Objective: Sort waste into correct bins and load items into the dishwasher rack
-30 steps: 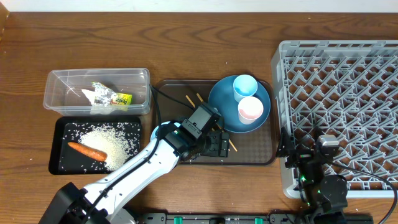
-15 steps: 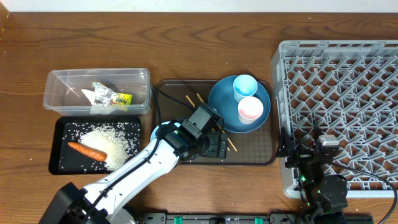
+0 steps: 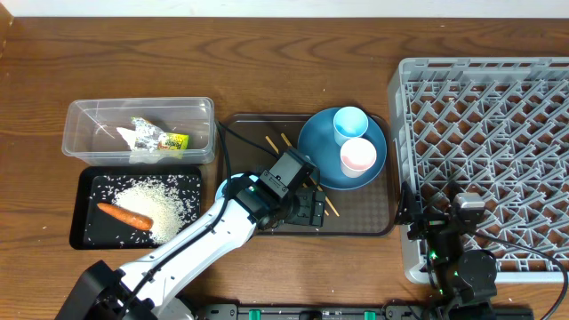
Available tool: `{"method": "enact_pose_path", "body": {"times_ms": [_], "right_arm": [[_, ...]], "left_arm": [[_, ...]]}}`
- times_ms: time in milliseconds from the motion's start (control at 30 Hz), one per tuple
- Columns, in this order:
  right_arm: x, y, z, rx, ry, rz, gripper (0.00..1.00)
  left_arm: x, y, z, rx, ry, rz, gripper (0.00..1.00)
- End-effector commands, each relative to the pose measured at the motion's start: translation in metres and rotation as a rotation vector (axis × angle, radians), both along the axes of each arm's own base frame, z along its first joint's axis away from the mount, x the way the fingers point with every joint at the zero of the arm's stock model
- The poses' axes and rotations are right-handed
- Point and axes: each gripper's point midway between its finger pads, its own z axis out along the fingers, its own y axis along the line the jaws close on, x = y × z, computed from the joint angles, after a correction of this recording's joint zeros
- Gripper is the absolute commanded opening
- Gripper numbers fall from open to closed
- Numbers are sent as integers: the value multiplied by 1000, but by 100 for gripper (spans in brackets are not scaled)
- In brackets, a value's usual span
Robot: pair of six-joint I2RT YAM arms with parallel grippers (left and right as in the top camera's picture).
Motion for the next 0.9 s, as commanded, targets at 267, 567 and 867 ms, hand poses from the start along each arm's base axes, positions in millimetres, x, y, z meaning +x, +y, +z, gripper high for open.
{"method": "enact_pose_path", "body": {"times_ms": [267, 567, 867], "right_arm": [[0, 0, -2, -7, 5, -1, 99], [0, 0, -2, -7, 5, -1, 99], [0, 0, -2, -7, 5, -1, 99]], "left_arm": [[2, 1, 2, 15, -12, -6, 89], [6, -3, 5, -10, -19, 17, 88], [44, -31, 33, -193, -124, 142, 88]]}}
